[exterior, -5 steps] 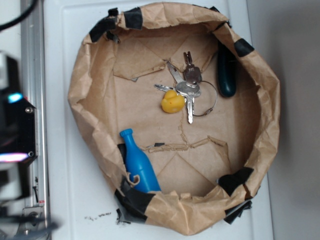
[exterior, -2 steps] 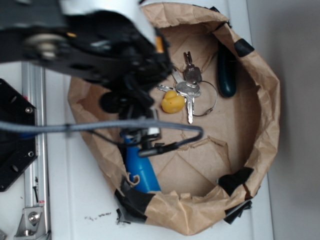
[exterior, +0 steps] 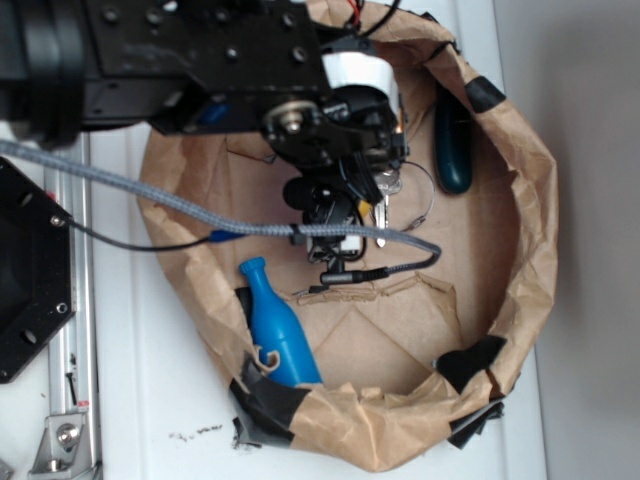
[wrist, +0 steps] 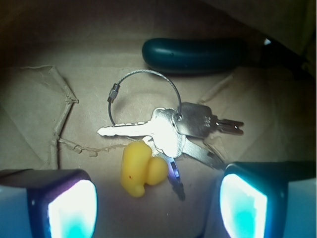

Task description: Grab the yellow duck.

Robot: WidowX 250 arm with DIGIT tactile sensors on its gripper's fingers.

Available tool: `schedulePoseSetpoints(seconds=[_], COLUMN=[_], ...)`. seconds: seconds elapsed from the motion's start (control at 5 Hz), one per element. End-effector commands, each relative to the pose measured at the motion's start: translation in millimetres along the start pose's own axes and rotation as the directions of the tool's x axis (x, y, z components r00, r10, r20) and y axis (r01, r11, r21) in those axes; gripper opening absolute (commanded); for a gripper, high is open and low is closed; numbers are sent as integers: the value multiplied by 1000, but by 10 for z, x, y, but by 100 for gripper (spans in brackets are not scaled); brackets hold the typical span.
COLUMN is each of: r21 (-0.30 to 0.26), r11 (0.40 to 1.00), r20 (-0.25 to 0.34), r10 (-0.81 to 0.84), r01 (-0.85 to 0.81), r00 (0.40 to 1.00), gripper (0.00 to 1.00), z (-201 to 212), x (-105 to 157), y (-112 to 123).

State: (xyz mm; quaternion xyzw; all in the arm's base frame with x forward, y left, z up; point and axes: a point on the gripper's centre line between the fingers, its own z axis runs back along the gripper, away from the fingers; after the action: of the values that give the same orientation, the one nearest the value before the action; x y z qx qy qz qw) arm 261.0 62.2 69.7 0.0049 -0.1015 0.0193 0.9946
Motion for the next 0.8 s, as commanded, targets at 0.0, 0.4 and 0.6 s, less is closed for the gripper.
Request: schedulePoseSetpoints(seconds=[0.0,0.4,0.6], r21=[7,32,1], r11=[1000,999,999], r20=[23,16,17], r10=[-30,-33,-50], r01=[29,33,50], r00=[999,999,999], gripper=[100,100,100], z=[10,-174,-232], x=[-1,47,97], y=[264,309,174])
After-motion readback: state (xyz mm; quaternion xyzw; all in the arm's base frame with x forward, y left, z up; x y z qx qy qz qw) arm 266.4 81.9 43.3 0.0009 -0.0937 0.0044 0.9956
